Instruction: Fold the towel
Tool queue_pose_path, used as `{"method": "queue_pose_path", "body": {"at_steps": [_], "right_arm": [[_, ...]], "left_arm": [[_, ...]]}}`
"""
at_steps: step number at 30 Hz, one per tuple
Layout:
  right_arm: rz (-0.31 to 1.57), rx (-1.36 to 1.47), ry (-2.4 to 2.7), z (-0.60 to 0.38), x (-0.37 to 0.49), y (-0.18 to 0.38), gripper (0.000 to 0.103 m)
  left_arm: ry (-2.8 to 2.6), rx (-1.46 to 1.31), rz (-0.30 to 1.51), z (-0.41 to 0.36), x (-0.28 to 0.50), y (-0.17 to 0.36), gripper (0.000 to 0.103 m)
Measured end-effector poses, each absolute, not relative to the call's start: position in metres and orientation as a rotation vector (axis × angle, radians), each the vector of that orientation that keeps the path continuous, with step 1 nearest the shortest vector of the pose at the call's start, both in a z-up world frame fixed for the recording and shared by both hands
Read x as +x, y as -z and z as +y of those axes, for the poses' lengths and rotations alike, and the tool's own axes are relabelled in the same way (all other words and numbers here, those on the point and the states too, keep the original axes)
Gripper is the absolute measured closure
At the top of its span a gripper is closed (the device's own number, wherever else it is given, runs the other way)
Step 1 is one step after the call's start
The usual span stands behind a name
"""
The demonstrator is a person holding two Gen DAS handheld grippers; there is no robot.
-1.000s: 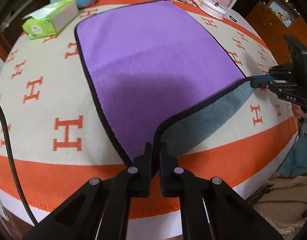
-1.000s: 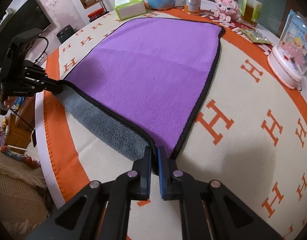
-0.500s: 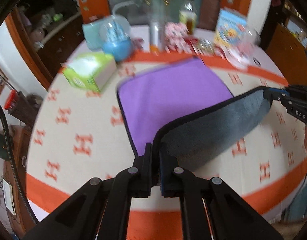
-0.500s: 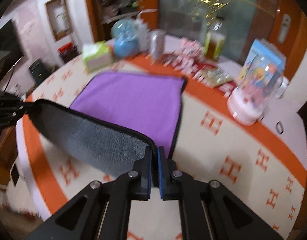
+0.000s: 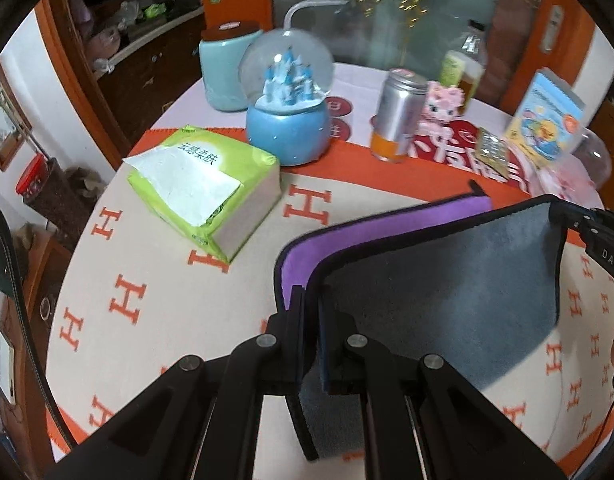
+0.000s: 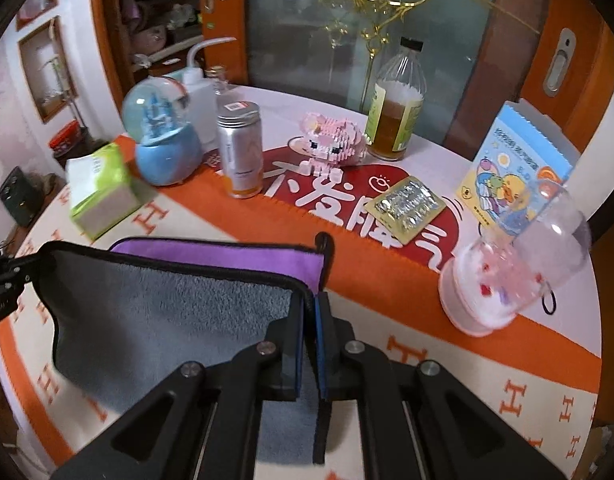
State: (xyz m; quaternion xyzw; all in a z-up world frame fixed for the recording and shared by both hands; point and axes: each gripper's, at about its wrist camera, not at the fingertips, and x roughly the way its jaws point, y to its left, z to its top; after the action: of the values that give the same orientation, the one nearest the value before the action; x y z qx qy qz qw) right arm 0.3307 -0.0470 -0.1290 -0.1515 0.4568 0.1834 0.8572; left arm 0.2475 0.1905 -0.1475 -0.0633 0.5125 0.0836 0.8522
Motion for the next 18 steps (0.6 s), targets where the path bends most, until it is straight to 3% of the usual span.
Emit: {"method": "queue_pose_path", "body": {"at_steps": [13,16,18], "right_arm": [[1.051,-0.327,-0.320,-0.020,0.386,0.184,0.098],[1.060,-0.305,-0.320,-0.021,0.389,0.189,0.095],[1.053,-0.290,-0.318,-0.023,0.389,0.188,0.092]], "left_arm": [[-0.204,-0.172,1.152,0.209,0.302,0.206,0.098],[-0.209,-0.174,1.148,0.209,0.305,0.213,0.085],[-0.218,-0.182,1.140,0.209,0.305,0.214,0.066]]}}
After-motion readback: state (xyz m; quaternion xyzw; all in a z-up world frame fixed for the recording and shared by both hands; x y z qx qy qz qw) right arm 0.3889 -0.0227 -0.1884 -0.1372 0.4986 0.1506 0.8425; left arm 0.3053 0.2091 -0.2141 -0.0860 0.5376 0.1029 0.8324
